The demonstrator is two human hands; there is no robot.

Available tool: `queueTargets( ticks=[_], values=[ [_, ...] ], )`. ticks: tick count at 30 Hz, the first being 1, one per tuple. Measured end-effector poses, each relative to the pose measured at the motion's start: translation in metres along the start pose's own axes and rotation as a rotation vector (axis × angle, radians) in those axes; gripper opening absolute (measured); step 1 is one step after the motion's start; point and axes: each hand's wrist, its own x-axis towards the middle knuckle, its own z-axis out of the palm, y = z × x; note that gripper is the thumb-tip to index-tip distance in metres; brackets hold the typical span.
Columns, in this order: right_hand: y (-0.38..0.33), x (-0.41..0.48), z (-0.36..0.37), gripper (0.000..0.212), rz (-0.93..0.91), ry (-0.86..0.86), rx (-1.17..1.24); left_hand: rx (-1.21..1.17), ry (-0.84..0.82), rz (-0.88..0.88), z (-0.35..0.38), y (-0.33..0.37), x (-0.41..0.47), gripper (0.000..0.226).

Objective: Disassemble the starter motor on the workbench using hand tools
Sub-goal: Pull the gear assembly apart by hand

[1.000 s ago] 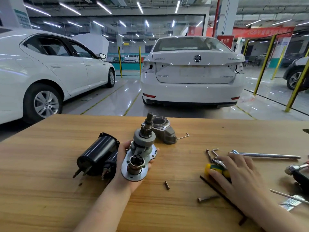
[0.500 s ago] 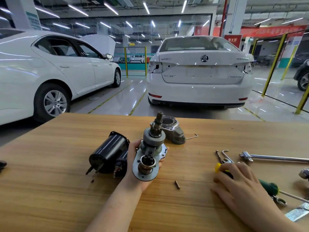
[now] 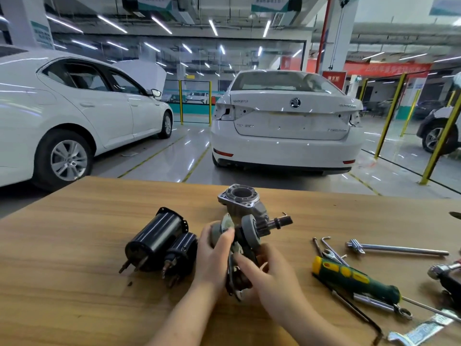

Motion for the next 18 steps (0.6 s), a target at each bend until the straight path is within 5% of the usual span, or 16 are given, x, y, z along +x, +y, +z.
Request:
queueTargets(
  ticks=[4, 9, 12, 15, 18],
  values=[
    [-0.001, 0.007, 0.004, 0.011, 0.012, -0.031, 0.083, 0.037, 0.04, 0.049, 0.001, -0.001, 0.001, 0.043],
    [0.007, 0.009, -0.006, 0.036, 0.01, -0.068, 0.117, 0.059, 0.075, 0.06, 0.001, -0.002, 0.002, 0.029],
    [0.014, 0.007, -0.012, 0.044, 0.016, -0.165, -0.04, 0.103, 0.073, 0.068, 0.001, -0.002, 0.001, 0.039],
    [0.017, 0.004, -0.013, 0.037, -0.035, -0.236, -0.123, 0.082, 0.08, 0.047, 0.002, -0.001, 0.0, 0.029],
    [0.016, 0.002, -0.009, 0.053, -0.055, -0.252, -0.166, 0.063, 0.1, 0.026, 0.002, 0.001, -0.002, 0.025]
  ],
)
